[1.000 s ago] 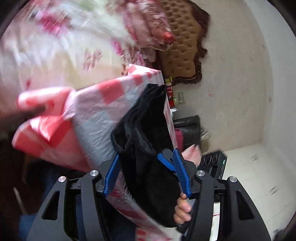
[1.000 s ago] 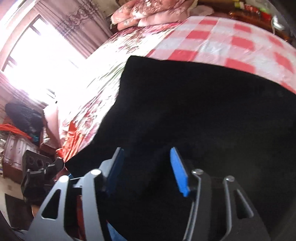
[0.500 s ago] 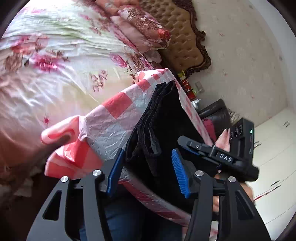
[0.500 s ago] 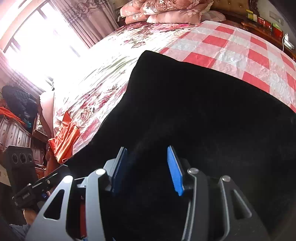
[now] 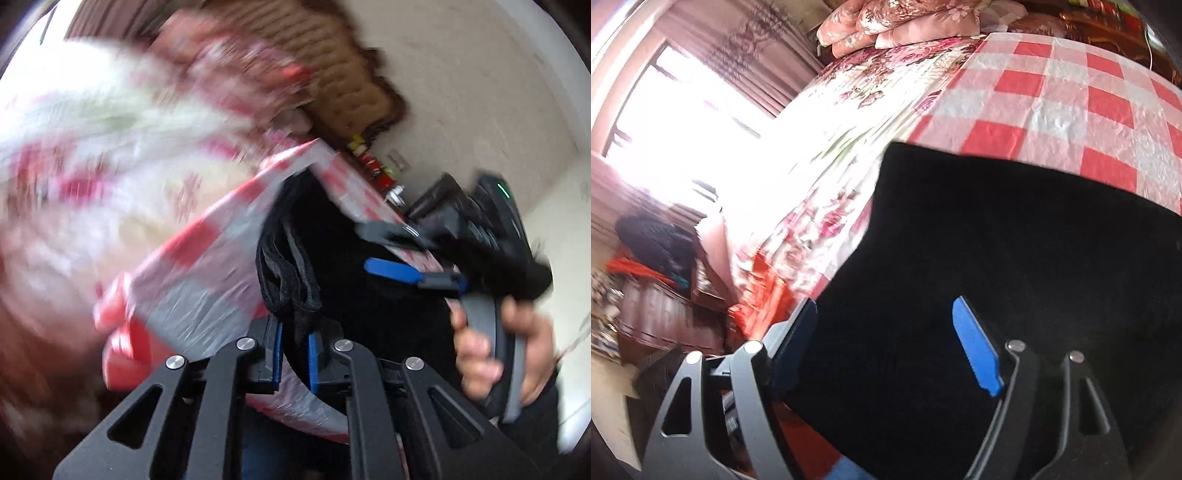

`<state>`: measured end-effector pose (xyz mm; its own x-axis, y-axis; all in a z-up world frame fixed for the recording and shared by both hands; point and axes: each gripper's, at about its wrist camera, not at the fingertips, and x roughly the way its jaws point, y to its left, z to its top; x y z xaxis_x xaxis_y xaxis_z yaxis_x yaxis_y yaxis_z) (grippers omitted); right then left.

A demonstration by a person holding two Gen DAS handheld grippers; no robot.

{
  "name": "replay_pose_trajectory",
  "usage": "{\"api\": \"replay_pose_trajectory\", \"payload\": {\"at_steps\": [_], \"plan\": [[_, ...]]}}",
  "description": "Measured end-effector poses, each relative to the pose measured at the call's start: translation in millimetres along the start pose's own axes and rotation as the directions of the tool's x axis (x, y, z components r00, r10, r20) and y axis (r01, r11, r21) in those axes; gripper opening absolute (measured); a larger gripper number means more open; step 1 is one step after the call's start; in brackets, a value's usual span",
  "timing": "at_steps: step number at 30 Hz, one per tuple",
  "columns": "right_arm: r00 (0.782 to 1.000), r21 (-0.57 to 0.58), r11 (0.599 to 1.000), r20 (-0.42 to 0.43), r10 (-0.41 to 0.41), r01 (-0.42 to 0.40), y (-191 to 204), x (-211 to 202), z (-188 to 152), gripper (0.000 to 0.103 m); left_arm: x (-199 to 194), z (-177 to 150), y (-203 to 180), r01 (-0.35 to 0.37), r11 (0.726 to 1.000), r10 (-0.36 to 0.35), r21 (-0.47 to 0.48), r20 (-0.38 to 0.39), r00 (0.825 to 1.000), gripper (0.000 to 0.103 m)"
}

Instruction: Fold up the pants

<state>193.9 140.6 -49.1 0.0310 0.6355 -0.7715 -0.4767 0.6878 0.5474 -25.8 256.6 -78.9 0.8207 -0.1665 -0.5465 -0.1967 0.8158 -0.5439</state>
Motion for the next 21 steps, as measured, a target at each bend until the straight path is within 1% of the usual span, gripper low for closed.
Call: {"api": "replay_pose_trajectory", "payload": {"at_steps": [2,4,6,7,8,9,10,12,14,15,18,19,21], "plan": [[0.999,0.028,0.999,-0.015,0.041,-0.041,0.5,-7.0,10.1,0.078,-5.6,1.0,-23.5,-0.002,0.995,0.0,0.1,0.028,1.0,0.008],[0.997,0.056,0.996,-0.03,0.069,-0.067,-0.8,-12.8,18.8,0.079,-7.5,-1.2,-45.8,-0.002,0.982,-0.007,0.186,0.048,0.999,0.008],[0.996,0.081,0.994,-0.043,0.078,-0.074,-2.6,-20.5,28.5,0.079,-2.3,-8.4,-70.7,-0.024,0.957,0.008,0.288,0.057,0.998,0.008],[0.996,0.078,0.995,-0.046,0.072,-0.068,-1.3,-24.2,32.6,0.08,0.8,-9.7,-77.0,-0.025,0.951,0.009,0.309,0.054,0.999,0.008],[0.997,0.063,0.997,-0.047,0.054,-0.051,1.2,-28.5,36.7,0.082,6.0,-12.2,-85.1,-0.013,0.946,0.0,0.325,0.04,0.999,0.008],[0.998,0.037,0.999,-0.051,0.029,-0.027,5.5,-31.8,41.0,0.086,9.5,-13.9,-89.9,-0.005,0.943,-0.004,0.332,0.028,1.0,0.008],[0.998,0.021,1.0,-0.058,0.015,-0.013,8.2,-32.6,42.0,0.088,11.7,-15.6,-95.4,-0.008,0.938,-0.001,0.346,0.027,1.0,0.008],[0.995,-0.017,0.999,-0.089,-0.034,0.033,15.7,-32.1,45.7,0.088,14.3,-16.5,-103.4,-0.019,0.928,0.008,0.373,0.033,0.999,0.008],[0.989,-0.071,0.995,-0.121,-0.083,0.074,26.4,-27.6,47.5,0.09,17.9,-18.6,-108.7,-0.019,0.924,0.009,0.381,0.028,1.0,0.008],[0.982,-0.116,0.988,-0.145,-0.119,0.103,33.7,-21.9,48.6,0.092,19.4,-19.0,-110.7,-0.019,0.923,0.01,0.384,0.025,1.0,0.008],[0.955,-0.224,0.957,-0.189,-0.227,0.183,50.7,-3.6,43.5,0.092,21.6,-22.0,-115.5,-0.018,0.919,0.01,0.393,0.022,1.0,0.008],[0.941,-0.277,0.941,-0.216,-0.26,0.196,58.3,6.4,41.4,0.092,21.5,-22.2,-116.7,-0.016,0.919,0.008,0.395,0.021,1.0,0.008],[0.924,-0.327,0.924,-0.252,-0.288,0.198,64.6,20.5,40.1,0.092,21.2,-25.6,-119.6,-0.014,0.915,0.005,0.404,0.024,1.0,0.008]]}}
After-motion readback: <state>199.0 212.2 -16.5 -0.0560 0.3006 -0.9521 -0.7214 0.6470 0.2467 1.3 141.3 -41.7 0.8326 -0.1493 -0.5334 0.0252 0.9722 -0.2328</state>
